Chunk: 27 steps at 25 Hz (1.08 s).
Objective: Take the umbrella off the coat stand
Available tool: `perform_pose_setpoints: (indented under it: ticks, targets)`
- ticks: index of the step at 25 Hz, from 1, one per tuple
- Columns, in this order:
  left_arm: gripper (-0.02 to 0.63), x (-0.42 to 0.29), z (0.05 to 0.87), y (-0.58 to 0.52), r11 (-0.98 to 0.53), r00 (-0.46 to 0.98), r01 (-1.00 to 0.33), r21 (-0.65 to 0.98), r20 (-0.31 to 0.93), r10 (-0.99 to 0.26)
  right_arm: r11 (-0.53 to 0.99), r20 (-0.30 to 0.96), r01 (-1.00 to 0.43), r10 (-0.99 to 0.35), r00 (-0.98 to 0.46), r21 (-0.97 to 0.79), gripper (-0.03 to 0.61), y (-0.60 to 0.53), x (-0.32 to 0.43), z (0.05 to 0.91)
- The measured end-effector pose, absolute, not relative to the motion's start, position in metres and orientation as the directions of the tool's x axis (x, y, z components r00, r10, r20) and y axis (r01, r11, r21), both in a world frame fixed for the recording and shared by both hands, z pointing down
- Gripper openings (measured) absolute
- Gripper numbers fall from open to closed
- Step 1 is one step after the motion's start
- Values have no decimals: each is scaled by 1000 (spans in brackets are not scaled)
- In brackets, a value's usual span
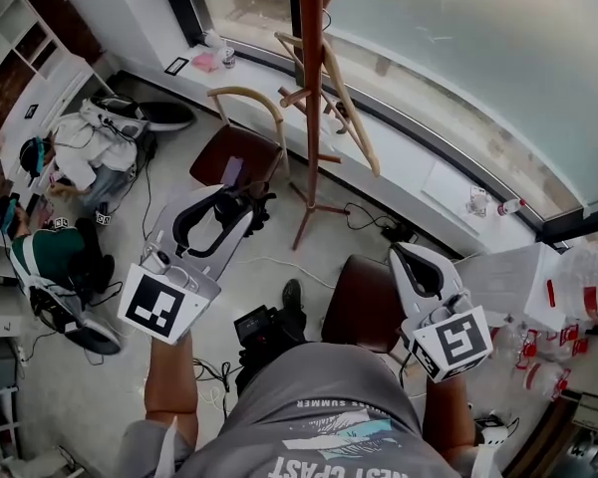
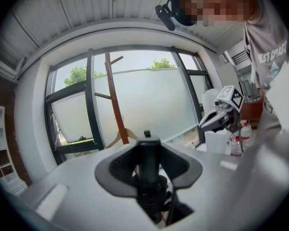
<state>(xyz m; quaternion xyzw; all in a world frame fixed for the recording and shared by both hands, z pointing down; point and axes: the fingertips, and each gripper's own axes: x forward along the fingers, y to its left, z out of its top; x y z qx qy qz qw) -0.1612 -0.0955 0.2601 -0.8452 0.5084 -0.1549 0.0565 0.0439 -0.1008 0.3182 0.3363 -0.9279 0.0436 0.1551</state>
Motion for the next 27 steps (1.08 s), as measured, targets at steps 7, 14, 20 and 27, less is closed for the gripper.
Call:
perform_pose_setpoints:
  ticks: [7, 14, 20, 27]
  targets:
    - [143, -158, 257, -60, -462, 413, -846, -264, 222, -883, 782, 303, -620, -608, -734, 68, 0, -86, 50, 307]
    - [143, -152, 257, -38, -454, 399, -848, -275, 233, -887, 789, 290, -610, -601, -745, 69, 0, -75, 54, 301]
    - [143, -142, 256, -23, -450, 395, -851, -272, 232, -889, 796, 285, -602, -594, -753, 68, 0, -65, 60, 301]
    - [143, -139, 254, -20, -442, 388, -855, -273, 230, -892, 798, 286, -598, -590, -755, 68, 0, -63, 64, 300]
